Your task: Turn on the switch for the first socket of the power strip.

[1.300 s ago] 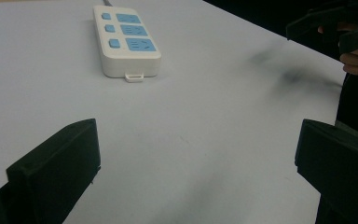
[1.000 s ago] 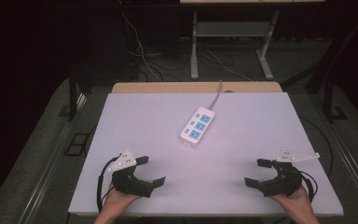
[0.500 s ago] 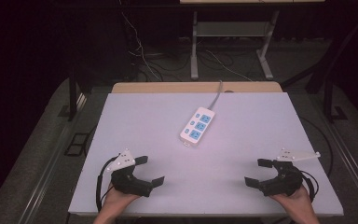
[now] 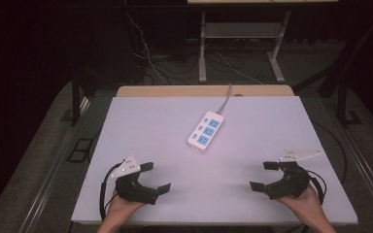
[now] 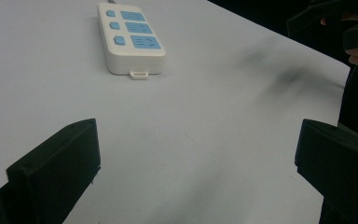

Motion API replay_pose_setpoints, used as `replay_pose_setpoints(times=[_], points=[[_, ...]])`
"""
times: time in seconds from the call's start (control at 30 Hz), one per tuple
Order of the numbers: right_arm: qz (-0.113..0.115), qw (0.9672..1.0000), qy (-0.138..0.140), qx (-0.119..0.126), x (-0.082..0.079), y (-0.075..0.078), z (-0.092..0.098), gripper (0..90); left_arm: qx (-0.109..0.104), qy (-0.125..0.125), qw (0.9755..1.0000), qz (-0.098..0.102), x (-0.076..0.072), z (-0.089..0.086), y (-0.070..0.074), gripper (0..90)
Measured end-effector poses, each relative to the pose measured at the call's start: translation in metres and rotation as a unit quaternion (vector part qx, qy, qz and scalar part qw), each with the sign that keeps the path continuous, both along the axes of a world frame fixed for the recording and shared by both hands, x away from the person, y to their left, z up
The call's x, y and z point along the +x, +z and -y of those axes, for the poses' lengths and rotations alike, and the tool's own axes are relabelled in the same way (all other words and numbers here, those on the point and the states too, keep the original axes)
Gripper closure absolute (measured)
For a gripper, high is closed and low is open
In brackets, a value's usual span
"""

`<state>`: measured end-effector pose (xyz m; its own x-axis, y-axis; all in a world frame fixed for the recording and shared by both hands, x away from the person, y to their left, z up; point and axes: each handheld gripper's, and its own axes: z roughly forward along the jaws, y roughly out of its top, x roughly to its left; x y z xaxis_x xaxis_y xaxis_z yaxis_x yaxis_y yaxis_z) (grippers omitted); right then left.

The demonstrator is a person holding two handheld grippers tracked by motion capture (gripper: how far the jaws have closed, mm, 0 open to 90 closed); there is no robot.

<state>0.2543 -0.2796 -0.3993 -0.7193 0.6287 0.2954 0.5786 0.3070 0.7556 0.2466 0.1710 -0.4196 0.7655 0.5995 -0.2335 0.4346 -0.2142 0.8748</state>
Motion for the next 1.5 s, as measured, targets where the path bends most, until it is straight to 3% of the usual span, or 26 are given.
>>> replay_pose_setpoints(times=[0.87,1.5], points=[[-0.018,0.9989,0.04,-0.018,0.036,0.027,-0.013,0.2,0.003,-0.006,1.0,-0.005,0.001,0.0,-0.002,0.0],[-0.013,0.9969,0.071,-0.03,0.061,0.052,-0.03,0.1,0.001,0.002,1.0,-0.003,0.002,-0.001,-0.002,0.0]])
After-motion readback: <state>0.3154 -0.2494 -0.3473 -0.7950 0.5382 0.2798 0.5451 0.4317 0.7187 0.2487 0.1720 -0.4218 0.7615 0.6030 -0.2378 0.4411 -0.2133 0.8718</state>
